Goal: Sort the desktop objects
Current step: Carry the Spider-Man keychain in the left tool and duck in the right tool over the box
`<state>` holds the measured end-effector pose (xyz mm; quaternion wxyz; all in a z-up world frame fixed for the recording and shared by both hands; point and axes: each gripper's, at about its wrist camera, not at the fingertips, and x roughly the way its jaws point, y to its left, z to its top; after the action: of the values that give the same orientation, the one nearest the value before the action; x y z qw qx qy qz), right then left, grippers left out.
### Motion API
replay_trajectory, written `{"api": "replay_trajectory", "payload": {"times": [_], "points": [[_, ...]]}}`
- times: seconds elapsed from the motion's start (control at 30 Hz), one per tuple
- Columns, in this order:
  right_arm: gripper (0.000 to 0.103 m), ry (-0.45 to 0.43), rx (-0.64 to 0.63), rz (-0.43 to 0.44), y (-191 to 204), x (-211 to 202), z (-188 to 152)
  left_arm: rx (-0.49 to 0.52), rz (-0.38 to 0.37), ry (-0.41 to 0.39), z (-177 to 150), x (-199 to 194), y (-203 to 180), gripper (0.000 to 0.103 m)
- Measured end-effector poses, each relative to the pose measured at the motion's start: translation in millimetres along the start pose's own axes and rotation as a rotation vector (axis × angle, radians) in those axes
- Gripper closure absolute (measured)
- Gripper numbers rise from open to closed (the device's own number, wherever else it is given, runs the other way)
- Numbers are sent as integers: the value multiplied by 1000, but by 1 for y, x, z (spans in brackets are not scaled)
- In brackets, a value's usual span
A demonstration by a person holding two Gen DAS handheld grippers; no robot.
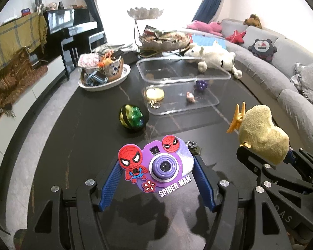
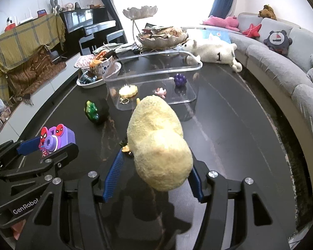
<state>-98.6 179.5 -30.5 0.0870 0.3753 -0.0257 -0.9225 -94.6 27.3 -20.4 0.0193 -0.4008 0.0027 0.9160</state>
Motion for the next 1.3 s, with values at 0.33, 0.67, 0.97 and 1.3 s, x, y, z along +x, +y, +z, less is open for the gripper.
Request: {"api": "replay_trajectory", "payload": {"times": [0.33, 0.67, 0.97, 1.3], "points": [[48, -58, -21, -12, 12, -31, 17, -8, -7, -62, 13, -31, 6, 40], [48, -108, -29, -8, 17, -43, 46, -10, -16, -112, 41, -44, 11, 40], [48, -133, -11, 5, 8, -37, 78, 2, -48, -141, 80, -42, 9, 41], [48, -103, -15, 5, -4, -1, 113, 21, -82, -130, 124, -9, 7, 41]]}}
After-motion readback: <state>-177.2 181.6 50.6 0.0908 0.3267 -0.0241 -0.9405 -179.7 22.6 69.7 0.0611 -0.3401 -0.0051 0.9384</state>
